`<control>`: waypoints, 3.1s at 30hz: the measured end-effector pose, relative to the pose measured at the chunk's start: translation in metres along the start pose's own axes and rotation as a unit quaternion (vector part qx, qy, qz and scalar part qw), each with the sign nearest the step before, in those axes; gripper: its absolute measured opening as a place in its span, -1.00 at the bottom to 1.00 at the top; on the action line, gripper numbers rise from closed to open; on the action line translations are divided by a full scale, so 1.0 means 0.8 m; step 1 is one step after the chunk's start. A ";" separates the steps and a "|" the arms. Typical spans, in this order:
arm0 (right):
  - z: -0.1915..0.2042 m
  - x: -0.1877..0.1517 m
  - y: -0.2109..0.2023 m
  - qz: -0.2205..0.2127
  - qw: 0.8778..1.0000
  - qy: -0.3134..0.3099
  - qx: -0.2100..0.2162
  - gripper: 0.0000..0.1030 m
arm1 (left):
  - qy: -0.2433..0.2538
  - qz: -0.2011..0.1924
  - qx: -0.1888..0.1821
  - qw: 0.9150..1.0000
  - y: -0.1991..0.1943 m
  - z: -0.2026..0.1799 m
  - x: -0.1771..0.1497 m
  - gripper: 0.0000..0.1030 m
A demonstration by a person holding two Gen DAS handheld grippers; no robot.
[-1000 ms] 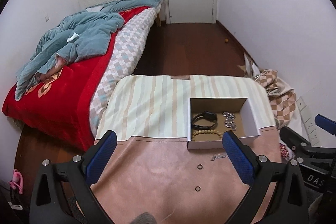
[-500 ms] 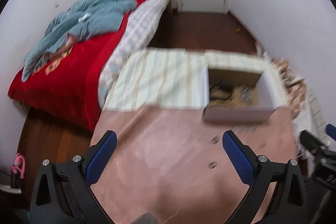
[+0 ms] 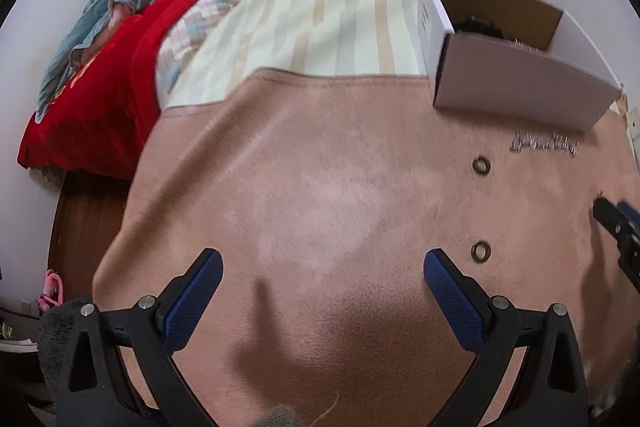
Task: Organize jewelry
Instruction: 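Grasp a small black ring with the left tool while the right tool grasps the silver charm, then carry ring and charm into the white box and open both tools, then lift both tools out of the box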
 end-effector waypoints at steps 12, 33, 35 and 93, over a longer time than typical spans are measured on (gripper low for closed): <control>0.017 0.007 0.004 -0.014 0.998 -0.050 -0.034 -0.83 | 0.008 0.013 -0.033 0.999 0.006 -0.024 -0.012 0.99; -0.001 -0.005 -0.036 -0.024 0.999 -0.017 -0.039 -0.82 | 0.051 -0.034 -0.122 0.991 -0.036 -0.106 -0.010 -0.81; 0.001 -0.003 -0.039 -0.028 0.999 -0.016 -0.038 -0.82 | 0.051 -0.033 -0.126 0.990 -0.038 -0.106 -0.012 -0.81; 0.021 0.204 -0.019 0.035 0.998 -0.040 -0.026 0.82 | -0.015 -0.088 -0.097 0.991 -0.071 -0.030 0.216 0.99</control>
Point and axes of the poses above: each gripper's, at about its wrist camera, not at the fingertips, and y roughly the way its jaws point, z to its left, x to its top, the point moved 5 cm from there along y, roughly the way its jaws point, and after that the axes turned 9 degrees about x, right-handed, at the moved point
